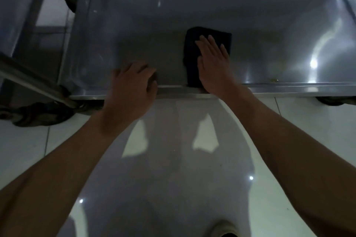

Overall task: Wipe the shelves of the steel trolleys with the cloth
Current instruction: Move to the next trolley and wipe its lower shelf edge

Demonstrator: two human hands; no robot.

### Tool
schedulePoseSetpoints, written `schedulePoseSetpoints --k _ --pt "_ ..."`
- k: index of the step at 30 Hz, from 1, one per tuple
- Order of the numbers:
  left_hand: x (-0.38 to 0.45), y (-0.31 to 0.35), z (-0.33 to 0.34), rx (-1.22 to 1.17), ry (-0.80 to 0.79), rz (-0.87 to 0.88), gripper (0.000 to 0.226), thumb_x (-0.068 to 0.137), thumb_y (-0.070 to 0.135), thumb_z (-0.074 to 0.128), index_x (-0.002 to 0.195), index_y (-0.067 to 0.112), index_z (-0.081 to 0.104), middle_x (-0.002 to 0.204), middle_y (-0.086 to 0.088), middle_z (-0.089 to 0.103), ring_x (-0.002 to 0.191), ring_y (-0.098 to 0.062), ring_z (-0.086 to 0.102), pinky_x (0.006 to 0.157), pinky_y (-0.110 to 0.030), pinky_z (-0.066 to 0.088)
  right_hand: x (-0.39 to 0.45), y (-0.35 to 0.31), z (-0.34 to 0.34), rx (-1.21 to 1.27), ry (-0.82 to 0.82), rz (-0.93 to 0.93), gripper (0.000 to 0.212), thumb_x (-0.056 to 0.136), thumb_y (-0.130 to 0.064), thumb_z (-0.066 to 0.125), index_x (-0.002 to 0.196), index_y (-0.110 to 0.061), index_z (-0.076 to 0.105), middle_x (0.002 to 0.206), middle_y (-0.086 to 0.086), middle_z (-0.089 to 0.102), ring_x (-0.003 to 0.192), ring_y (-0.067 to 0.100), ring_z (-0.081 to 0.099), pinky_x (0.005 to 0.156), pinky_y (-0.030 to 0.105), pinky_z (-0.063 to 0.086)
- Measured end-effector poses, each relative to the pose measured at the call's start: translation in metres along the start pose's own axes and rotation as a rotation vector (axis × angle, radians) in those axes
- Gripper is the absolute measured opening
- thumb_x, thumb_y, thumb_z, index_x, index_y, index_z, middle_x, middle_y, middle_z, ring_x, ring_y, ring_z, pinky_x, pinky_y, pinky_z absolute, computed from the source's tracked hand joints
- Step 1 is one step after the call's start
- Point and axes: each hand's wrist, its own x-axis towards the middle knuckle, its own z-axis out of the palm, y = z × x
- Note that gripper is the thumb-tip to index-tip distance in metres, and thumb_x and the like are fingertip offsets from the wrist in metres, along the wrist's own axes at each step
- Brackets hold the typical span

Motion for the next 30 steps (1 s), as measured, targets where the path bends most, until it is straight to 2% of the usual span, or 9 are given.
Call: schedulePoseSetpoints --k 3,5,9,15,19,24,30 --pt "-0.005 -0.029 -0.011 0.052 0.014 -0.074 0.031 0.091 0.027 0.058 0.115 0.01 0.067 0.123 -0.012 0.064 0.114 -0.038 0.056 0.093 -0.049 0.047 0.018 -0.031 0.011 0.015 -0.037 -0.073 0.05 0.105 -0.019 0.03 0.155 -0.014 0.029 0.165 0.002 0.019 0.154 0.018 0.007 0.124 0.04 0.003" --pt "-0.009 -0.045 -0.017 0.058 -0.009 -0.135 0.029 0.095 0.028 0.057 0.115 0.009 0.066 0.126 -0.013 0.062 0.119 -0.038 0.052 0.097 -0.05 0.046 0.027 -0.053 0.019 0.02 -0.06 -0.13 0.05 0.106 -0.021 0.029 0.156 -0.015 0.027 0.166 0.001 0.017 0.154 0.017 0.005 0.124 0.041 0.003" --pt "-0.017 -0.066 -0.022 0.078 -0.064 -0.23 0.036 0.097 0.038 0.05 0.118 0.013 0.065 0.131 -0.01 0.057 0.123 -0.036 0.049 0.101 -0.05 0.044 0.048 -0.099 0.032 0.018 -0.096 -0.231 0.05 0.107 -0.021 0.028 0.157 -0.016 0.025 0.167 0.001 0.014 0.154 0.017 0.003 0.124 0.041 0.002" --pt "-0.03 -0.084 -0.026 0.072 -0.057 -0.242 0.033 0.098 0.034 0.043 0.108 0.012 0.066 0.114 -0.009 0.058 0.108 -0.031 0.053 0.094 -0.047 0.046 0.076 -0.16 0.054 0.045 -0.154 -0.342 0.05 0.108 -0.019 0.027 0.157 -0.018 0.022 0.167 -0.001 0.013 0.154 0.016 0.002 0.124 0.042 -0.001" --pt "-0.033 -0.089 -0.025 0.049 -0.023 -0.262 0.033 0.1 0.033 0.044 0.106 0.01 0.067 0.111 -0.008 0.06 0.104 -0.027 0.055 0.091 -0.045 0.048 0.09 -0.199 0.065 0.081 -0.205 -0.419 0.05 0.107 -0.019 0.028 0.157 -0.019 0.024 0.166 -0.002 0.016 0.154 0.014 0.003 0.124 0.042 0.0" --pt "-0.036 -0.086 -0.026 -0.034 0.025 -0.292 0.026 0.098 0.028 0.05 0.103 0.01 0.066 0.109 -0.008 0.06 0.101 -0.027 0.057 0.089 -0.043 0.049 0.106 -0.208 0.072 0.099 -0.211 -0.47 0.049 0.108 -0.021 0.026 0.156 -0.02 0.026 0.165 -0.003 0.018 0.153 0.014 0.006 0.123 0.042 0.001" --pt "-0.033 -0.082 -0.025 0.012 0.014 -0.281 0.026 0.098 0.032 0.049 0.109 0.013 0.064 0.111 -0.005 0.06 0.105 -0.025 0.055 0.09 -0.044 0.049 0.105 -0.2 0.071 0.105 -0.188 -0.456 0.048 0.108 -0.024 0.026 0.156 -0.019 0.027 0.165 -0.003 0.02 0.153 0.015 0.007 0.123 0.041 0.003"
